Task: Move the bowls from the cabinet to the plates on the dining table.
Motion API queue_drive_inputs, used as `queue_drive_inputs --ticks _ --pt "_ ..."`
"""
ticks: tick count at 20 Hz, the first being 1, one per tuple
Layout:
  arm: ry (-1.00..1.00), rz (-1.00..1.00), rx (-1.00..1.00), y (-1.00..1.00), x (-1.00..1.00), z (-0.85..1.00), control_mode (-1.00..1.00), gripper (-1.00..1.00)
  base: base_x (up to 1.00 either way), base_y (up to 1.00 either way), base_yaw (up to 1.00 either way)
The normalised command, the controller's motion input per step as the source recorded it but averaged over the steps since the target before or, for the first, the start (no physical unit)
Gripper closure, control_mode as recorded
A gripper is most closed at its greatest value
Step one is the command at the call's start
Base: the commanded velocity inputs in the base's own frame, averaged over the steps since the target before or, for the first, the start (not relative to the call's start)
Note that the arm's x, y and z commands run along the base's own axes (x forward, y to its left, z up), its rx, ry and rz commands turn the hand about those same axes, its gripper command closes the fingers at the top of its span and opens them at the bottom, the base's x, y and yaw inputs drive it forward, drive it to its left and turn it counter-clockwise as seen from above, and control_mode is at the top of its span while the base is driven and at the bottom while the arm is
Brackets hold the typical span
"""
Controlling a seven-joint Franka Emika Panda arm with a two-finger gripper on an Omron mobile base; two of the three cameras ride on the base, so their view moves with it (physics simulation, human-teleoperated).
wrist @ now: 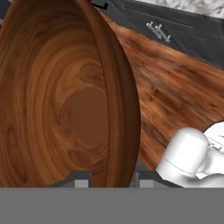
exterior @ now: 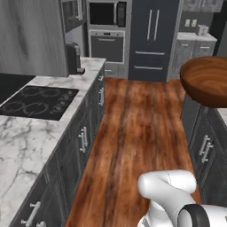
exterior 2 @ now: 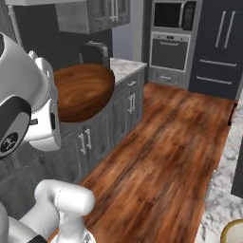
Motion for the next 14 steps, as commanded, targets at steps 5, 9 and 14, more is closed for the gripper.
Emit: queue_drive_inputs --ticks 5,9,14 --pt "0.0 0.0 0.0 0.0 0.0 0.0 1.0 1.0 0.0 0.04 -0.25" --pt "0.0 0.0 0.0 0.0 0.0 0.0 1.0 1.0 0.0 0.04 -0.25" --pt "0.0 0.0 0.0 0.0 0.0 0.0 1.0 1.0 0.0 0.04 -0.25"
